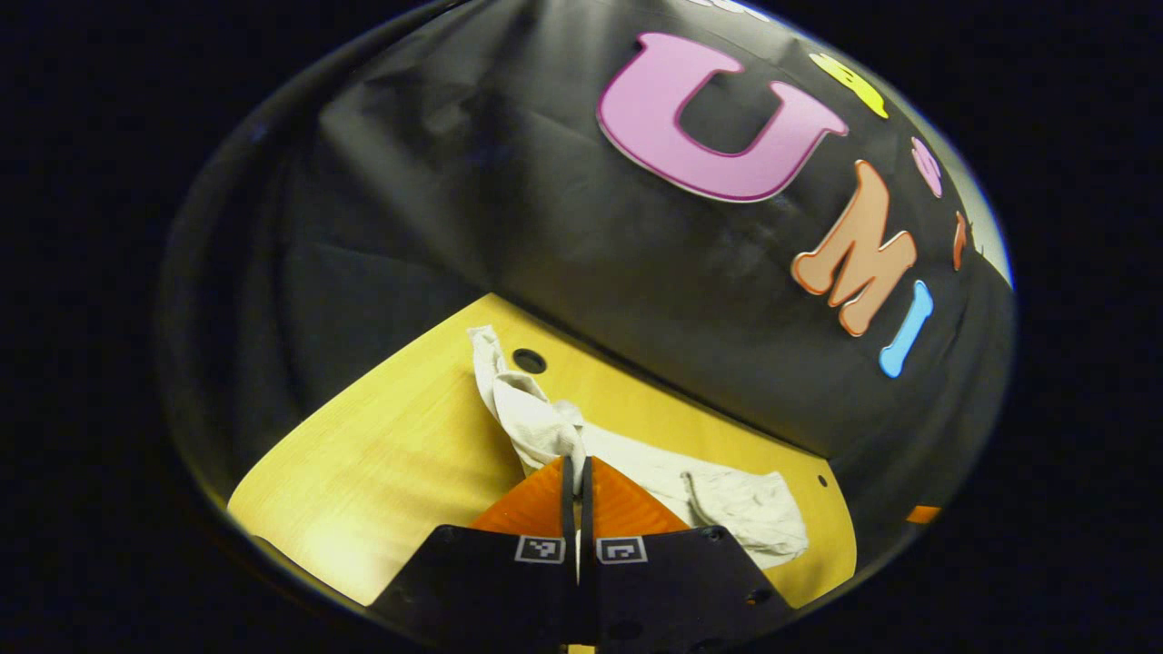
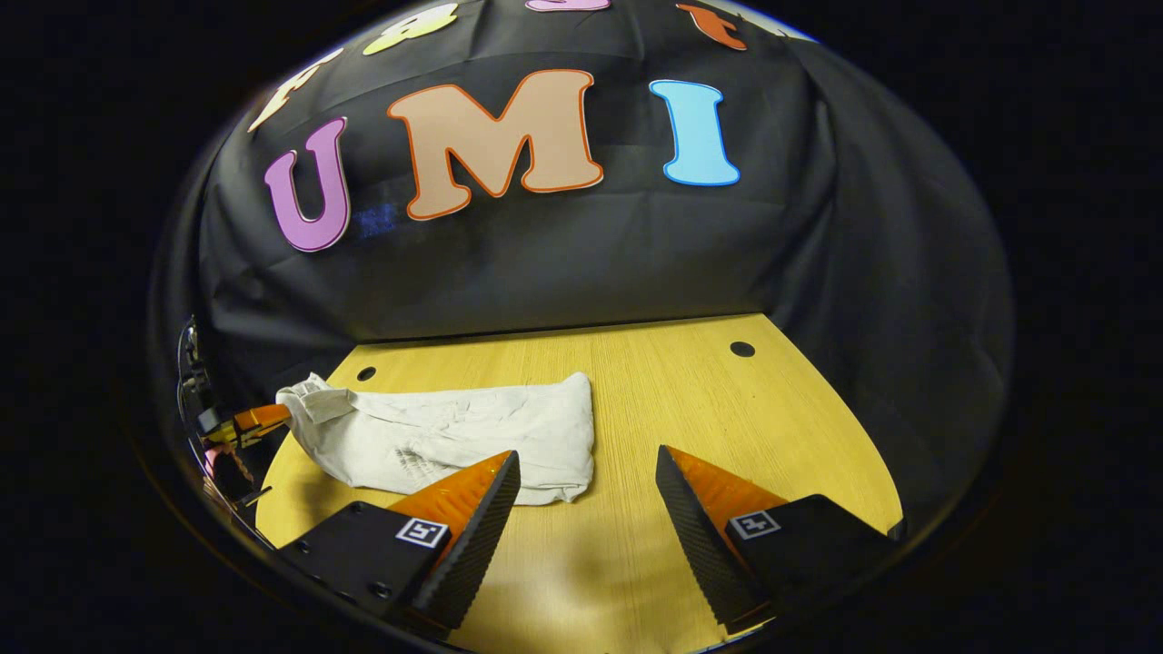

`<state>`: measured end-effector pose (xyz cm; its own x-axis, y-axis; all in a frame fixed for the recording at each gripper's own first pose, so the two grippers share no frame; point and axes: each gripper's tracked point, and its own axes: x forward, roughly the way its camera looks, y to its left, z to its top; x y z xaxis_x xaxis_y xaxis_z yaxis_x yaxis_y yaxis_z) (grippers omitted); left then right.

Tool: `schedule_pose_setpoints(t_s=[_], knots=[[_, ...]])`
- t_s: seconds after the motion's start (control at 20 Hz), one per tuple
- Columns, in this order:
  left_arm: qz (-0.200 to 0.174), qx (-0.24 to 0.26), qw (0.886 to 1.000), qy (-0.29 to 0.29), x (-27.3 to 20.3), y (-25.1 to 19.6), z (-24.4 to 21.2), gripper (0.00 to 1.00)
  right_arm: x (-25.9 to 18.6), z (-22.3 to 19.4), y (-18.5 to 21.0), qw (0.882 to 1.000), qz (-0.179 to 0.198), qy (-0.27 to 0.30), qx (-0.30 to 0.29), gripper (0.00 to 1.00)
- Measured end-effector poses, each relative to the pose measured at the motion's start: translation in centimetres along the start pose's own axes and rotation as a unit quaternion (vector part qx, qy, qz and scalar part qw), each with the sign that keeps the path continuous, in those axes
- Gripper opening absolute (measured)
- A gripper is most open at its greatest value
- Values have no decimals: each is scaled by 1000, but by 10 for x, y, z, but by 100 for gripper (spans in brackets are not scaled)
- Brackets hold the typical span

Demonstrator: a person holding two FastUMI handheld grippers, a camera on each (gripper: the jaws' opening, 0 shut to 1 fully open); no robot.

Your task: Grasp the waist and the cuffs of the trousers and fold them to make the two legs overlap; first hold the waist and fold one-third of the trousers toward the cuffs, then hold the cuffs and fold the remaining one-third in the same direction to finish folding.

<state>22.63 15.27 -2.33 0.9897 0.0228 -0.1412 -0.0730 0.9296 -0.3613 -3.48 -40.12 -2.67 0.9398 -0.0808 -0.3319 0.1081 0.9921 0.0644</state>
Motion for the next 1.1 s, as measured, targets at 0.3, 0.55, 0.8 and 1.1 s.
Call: schedule_pose_setpoints(t_s=[0.3, 0.55, 0.8, 1.1], knots=[[-85, 18, 996, -8, -7, -122, -7, 0, 3, 5, -3, 1000, 1, -18, 14, 96], [-149, 58, 987, -13, 5, -217, -15, 0, 5, 9, -17, 1000, -5, -25, 5, 96], [-204, 114, 972, 9, 22, -303, -58, 0, 5, 9, -25, 1000, -7, -24, 3, 96], [-216, 172, 958, 71, 36, -332, -141, 0, 6, 7, -27, 1000, -5, -20, 9, 96]])
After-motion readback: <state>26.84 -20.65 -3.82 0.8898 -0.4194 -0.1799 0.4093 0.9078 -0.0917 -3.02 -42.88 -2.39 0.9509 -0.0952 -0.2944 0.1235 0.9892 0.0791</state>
